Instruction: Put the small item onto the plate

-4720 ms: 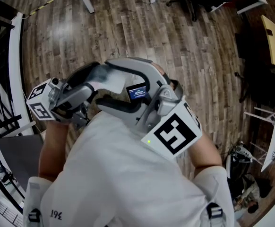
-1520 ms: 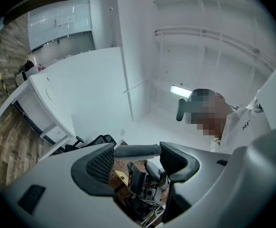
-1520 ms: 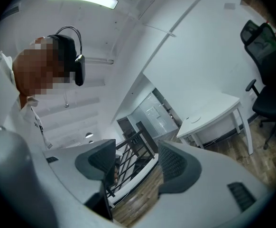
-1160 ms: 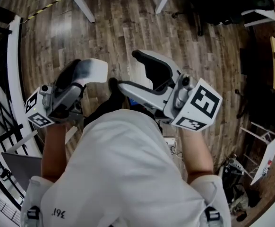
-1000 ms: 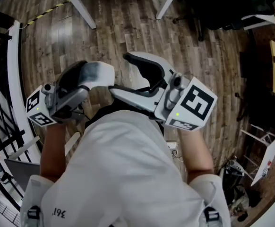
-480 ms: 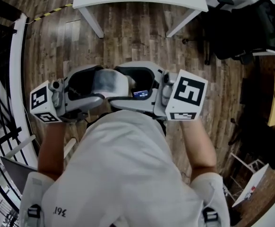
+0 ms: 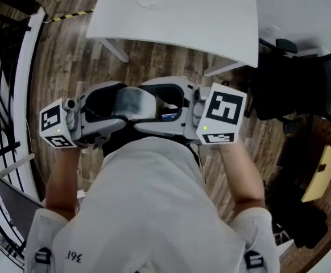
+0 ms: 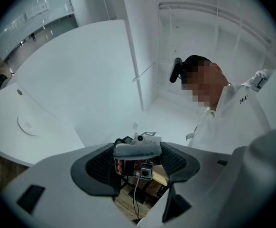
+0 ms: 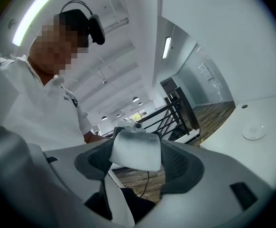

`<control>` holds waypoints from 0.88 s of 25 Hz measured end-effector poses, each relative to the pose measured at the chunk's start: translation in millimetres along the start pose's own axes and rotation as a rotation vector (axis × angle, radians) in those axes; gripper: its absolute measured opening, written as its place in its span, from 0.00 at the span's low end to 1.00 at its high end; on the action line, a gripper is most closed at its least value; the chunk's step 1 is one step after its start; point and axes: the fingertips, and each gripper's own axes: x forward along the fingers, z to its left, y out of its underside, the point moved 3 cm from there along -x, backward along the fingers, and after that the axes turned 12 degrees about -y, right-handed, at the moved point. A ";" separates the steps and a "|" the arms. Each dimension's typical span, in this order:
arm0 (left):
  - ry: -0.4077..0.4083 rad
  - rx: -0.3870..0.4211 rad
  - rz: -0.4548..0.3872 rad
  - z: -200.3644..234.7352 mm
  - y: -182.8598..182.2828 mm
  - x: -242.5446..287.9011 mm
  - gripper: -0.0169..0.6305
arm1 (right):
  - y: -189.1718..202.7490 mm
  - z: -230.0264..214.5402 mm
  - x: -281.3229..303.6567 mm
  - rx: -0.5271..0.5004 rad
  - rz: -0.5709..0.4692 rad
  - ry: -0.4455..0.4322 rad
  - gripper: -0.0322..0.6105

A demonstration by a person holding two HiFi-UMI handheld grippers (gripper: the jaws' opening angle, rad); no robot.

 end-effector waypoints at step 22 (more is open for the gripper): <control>0.048 -0.032 0.178 303.4 -126.7 45.5 0.50 | -82.0 -297.7 -27.7 0.072 -0.084 0.500 0.51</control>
